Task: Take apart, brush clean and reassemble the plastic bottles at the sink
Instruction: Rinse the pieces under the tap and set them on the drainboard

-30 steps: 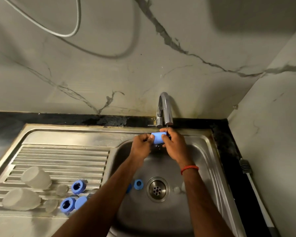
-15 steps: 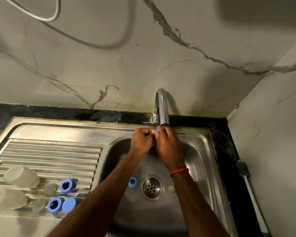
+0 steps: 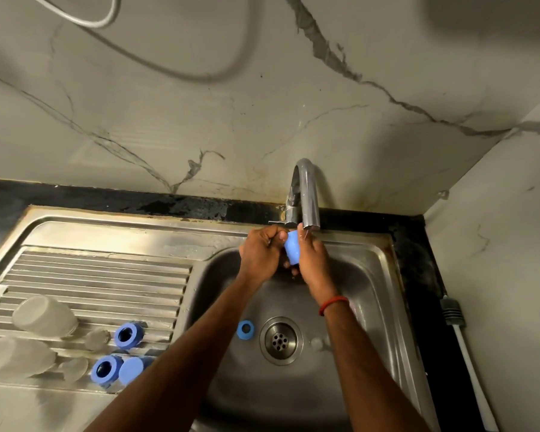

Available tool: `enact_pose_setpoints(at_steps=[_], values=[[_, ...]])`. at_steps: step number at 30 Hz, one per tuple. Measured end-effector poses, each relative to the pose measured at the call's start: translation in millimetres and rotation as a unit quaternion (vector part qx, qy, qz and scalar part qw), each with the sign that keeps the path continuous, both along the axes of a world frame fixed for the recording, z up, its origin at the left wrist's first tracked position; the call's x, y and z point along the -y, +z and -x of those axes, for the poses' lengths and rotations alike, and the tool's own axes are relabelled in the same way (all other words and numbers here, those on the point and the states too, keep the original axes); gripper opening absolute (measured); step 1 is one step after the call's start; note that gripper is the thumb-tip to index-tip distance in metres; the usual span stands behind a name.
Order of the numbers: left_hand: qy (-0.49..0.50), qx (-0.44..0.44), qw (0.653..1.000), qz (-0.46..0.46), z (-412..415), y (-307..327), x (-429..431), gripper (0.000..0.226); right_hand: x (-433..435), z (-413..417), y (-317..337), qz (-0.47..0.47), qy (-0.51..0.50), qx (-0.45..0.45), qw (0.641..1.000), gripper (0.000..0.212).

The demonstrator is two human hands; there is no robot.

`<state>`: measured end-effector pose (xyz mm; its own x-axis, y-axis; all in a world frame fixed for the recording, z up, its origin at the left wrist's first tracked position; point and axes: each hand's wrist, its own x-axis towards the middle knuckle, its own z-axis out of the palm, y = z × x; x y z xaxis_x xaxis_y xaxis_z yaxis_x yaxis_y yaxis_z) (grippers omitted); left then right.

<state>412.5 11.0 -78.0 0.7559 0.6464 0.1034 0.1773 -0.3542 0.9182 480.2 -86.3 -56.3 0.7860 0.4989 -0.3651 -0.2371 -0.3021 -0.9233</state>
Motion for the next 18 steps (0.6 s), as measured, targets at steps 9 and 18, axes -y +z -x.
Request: enact_pose_setpoints(at_steps=[9, 18], values=[[0.079, 0.015, 0.977, 0.198, 17.0, 5.8, 6.0, 0.012, 33.4, -0.3, -16.2, 0.014, 0.086, 0.179, 0.98, 0.054], [0.089, -0.027, 0.973, 0.211, 28.3, 16.5, 6.3, 0.014, 39.2, -10.3, -6.1, 0.116, 0.142, 0.277, 0.943, 0.056]])
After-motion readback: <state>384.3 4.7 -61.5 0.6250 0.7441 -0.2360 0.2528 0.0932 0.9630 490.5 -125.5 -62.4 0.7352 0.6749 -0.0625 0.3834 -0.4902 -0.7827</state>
